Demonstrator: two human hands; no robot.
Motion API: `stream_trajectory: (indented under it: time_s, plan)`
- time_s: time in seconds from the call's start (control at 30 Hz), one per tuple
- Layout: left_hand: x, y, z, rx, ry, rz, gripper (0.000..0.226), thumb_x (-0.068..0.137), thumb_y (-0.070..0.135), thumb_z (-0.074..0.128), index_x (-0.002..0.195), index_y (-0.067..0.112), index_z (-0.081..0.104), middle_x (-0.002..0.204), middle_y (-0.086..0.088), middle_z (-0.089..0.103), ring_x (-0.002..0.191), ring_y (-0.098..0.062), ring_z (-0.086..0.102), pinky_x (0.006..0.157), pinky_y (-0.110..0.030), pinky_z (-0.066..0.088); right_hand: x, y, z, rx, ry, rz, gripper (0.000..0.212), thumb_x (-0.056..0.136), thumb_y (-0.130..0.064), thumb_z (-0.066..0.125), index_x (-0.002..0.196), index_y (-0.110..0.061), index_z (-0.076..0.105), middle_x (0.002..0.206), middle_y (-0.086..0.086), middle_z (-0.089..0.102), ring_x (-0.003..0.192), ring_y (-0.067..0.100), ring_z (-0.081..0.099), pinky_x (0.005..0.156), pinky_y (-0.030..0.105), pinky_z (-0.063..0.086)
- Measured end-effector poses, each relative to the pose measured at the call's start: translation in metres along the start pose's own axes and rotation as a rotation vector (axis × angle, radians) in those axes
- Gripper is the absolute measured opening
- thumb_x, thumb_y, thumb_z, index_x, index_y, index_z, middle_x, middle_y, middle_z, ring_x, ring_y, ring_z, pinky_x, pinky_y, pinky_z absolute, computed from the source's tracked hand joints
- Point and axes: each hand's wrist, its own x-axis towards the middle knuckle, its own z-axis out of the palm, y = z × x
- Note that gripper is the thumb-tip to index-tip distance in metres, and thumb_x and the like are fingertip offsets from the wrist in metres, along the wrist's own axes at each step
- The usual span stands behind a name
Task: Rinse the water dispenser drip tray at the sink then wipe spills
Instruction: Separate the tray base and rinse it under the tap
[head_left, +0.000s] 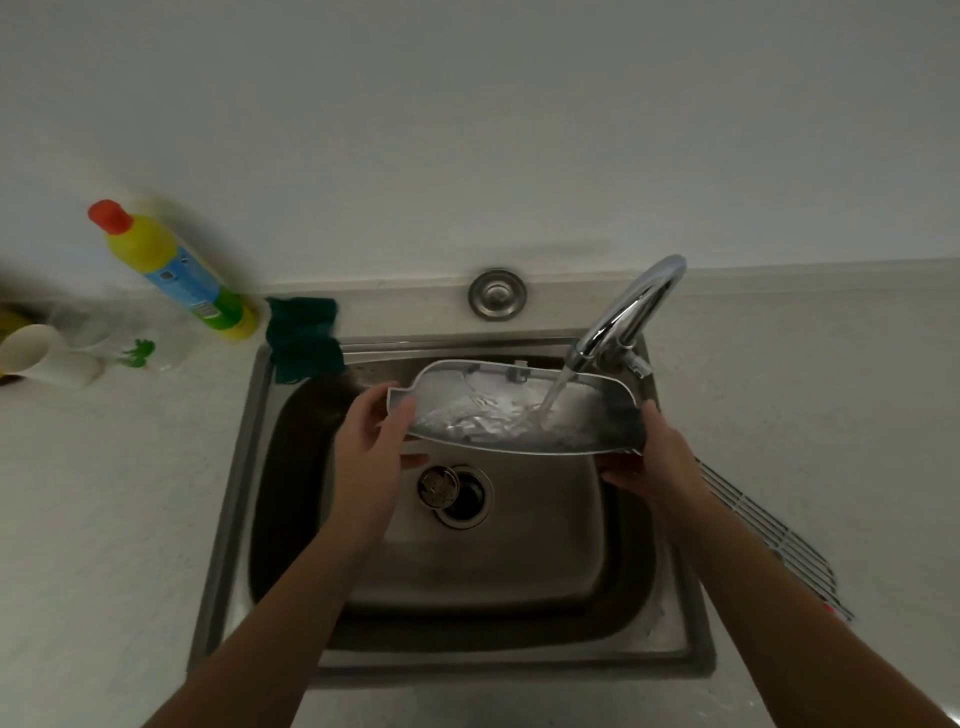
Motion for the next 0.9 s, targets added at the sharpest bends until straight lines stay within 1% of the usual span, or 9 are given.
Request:
stream_trajectory:
  time_s: [0.13,0.23,0.3,0.37,0.53,0.63,0.73,0.83,0.9]
  plan:
    - [-0.009,-0.017,-0.011,0.050,0.025,-0.119,0.016,0.105,0.036,0.052,0.113,0.031,0.066,0.104,0.010,0.073,0.091,-0.011,0.074,0.066,-0.026,0.061,0.006,-0.013,0.013,-0.050,0.007,-0.027,0.030,0.099,-0.054,0.049,0.097,-0.029,0.065,0.101,0.002,0.069,0.089,0.025,0.068,0.063,0.034,0.054]
    - [-0.011,-0.036,-0.012,0.142,0.008,-0.320,0.020,0.106,0.041,0.048,0.108,0.030,0.065,0.100,-0.001,0.074,0.090,-0.021,0.074,0.072,-0.035,0.060,0.003,-0.021,0.012,-0.126,-0.016,-0.109,0.040,0.092,-0.061,0.050,0.111,-0.028,0.063,0.104,0.006,0.070,0.093,0.026,0.069,0.066,0.036,0.052]
    - [-0.009,-0.048,-0.011,0.193,-0.031,-0.452,0.026,0.108,0.039,0.045,0.114,0.022,0.064,0.101,-0.008,0.073,0.089,-0.026,0.073,0.068,-0.034,0.058,-0.002,-0.027,0.010,-0.208,0.006,-0.178,0.050,0.087,-0.067,0.051,0.110,-0.024,0.061,0.103,0.010,0.070,0.090,0.027,0.069,0.066,0.039,0.054]
    - [-0.006,-0.058,-0.007,0.213,-0.089,-0.556,0.027,0.109,0.032,0.043,0.119,0.015,0.062,0.101,-0.012,0.074,0.088,-0.028,0.074,0.065,-0.034,0.058,-0.009,-0.031,0.008,-0.278,0.038,-0.249,0.048,0.089,-0.066,0.052,0.106,-0.022,0.059,0.101,0.011,0.068,0.087,0.026,0.068,0.070,0.041,0.057]
    - [0.003,-0.068,0.011,0.107,-0.134,-0.685,0.023,0.104,0.011,0.047,0.117,0.004,0.065,0.094,-0.019,0.075,0.072,-0.027,0.070,0.059,-0.031,0.058,-0.033,-0.033,-0.002,-0.412,0.106,-0.430,0.035,0.097,-0.059,0.054,0.108,-0.026,0.059,0.096,-0.003,0.066,0.085,0.014,0.066,0.066,0.026,0.050]
    - [0.010,-0.065,0.018,-0.061,-0.046,-0.671,0.021,0.100,0.005,0.056,0.118,-0.001,0.064,0.102,-0.023,0.075,0.084,-0.032,0.076,0.062,-0.034,0.063,-0.043,-0.024,-0.008,-0.344,0.039,-0.451,0.027,0.100,-0.049,0.054,0.119,-0.029,0.058,0.107,-0.008,0.064,0.098,0.014,0.066,0.073,0.032,0.059]
    - [0.016,-0.059,0.018,-0.150,0.013,-0.551,0.023,0.099,0.001,0.057,0.116,0.009,0.069,0.093,-0.010,0.080,0.073,-0.021,0.079,0.058,-0.033,0.064,-0.045,-0.011,-0.011,-0.194,-0.026,-0.381,0.029,0.105,-0.036,0.051,0.133,-0.036,0.057,0.118,-0.016,0.060,0.109,0.014,0.063,0.083,0.036,0.061]
    - [0.018,-0.049,0.012,-0.180,0.060,-0.436,0.040,0.100,0.004,0.057,0.120,0.035,0.069,0.098,0.015,0.079,0.089,-0.004,0.075,0.068,-0.027,0.064,-0.041,-0.003,-0.012,0.024,-0.074,-0.245,0.038,0.104,-0.018,0.048,0.122,-0.049,0.061,0.120,-0.016,0.060,0.113,0.017,0.062,0.082,0.034,0.063]
    - [0.017,-0.043,0.007,-0.160,0.066,-0.361,0.045,0.099,0.001,0.057,0.129,0.034,0.065,0.107,0.014,0.075,0.096,0.001,0.072,0.071,-0.022,0.062,-0.034,-0.001,-0.013,0.090,-0.058,-0.174,0.042,0.103,-0.011,0.048,0.121,-0.046,0.063,0.125,-0.009,0.061,0.117,0.022,0.062,0.084,0.037,0.064]
